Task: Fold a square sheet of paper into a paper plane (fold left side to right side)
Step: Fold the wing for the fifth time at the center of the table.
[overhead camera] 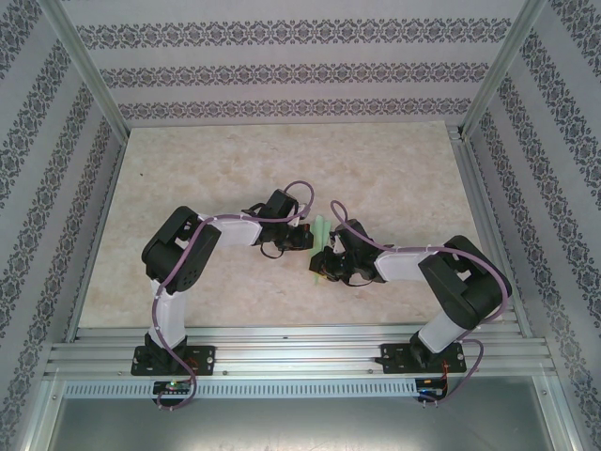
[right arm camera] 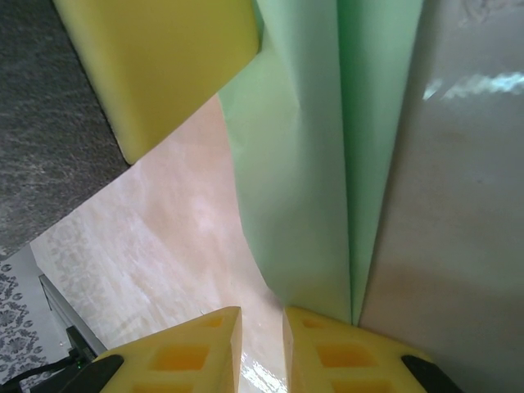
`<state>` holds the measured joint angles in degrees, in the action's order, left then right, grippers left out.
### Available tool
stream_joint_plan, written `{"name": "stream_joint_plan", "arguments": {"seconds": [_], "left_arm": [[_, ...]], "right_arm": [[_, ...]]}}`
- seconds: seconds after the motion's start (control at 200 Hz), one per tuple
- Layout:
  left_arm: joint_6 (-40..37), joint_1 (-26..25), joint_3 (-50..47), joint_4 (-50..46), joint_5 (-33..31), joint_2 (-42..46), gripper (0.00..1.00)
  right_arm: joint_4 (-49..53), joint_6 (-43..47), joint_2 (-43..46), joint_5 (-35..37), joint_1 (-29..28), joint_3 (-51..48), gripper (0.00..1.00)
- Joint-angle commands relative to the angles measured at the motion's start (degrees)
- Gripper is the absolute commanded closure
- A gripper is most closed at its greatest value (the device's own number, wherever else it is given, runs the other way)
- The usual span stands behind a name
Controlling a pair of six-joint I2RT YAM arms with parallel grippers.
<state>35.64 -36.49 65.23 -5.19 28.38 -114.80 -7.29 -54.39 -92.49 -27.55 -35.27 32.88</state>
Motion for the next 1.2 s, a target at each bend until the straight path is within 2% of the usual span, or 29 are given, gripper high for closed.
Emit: {"name": "stream_joint_plan", "arguments": {"seconds": [0.0,0.125,0.215,0.415,0.615,0.709,1.104,1.194], "left_arm": [[-0.59,-0.26,1.33,-2.29,-1.70,-2.09,1.00],[-1.44,-0.25,3.20,-3.28,-1.31,-1.50,1.00],[-2.43,-0.03,4.52,-5.22,-1.28,-0.42,0.95],[-5.32,1.60,4.07,-9.65,-2.75,6.06,0.90],[-6.97,4.14,1.98,-12.91,-4.86,12.00,0.80],[-7.16,4.67,0.65,-12.66,-4.42,14.29,0.80],[-1.72,2.21,-6.35,3.93,11.25,12.85,0.89],[-0.92,1.37,-6.87,6.23,12.73,12.43,0.90]], "right_arm": [[3.74,-0.92,-2.34,0.83,-1.11,0.16,0.79],[6.66,-1.29,-2.87,2.07,-1.05,0.01,0.79],[8.28,-1.45,-3.26,2.97,-1.11,-0.01,0.79],[10.00,-2.49,-3.84,4.73,-0.76,-0.19,0.79],[10.15,-3.22,-3.93,5.84,-0.33,-0.52,0.79],[9.18,-3.98,-3.61,5.99,0.01,-1.11,0.79],[8.67,-4.24,-3.54,5.84,0.42,-1.24,0.79],[8.81,-4.16,-3.54,5.84,0.44,-1.09,0.80]]}}
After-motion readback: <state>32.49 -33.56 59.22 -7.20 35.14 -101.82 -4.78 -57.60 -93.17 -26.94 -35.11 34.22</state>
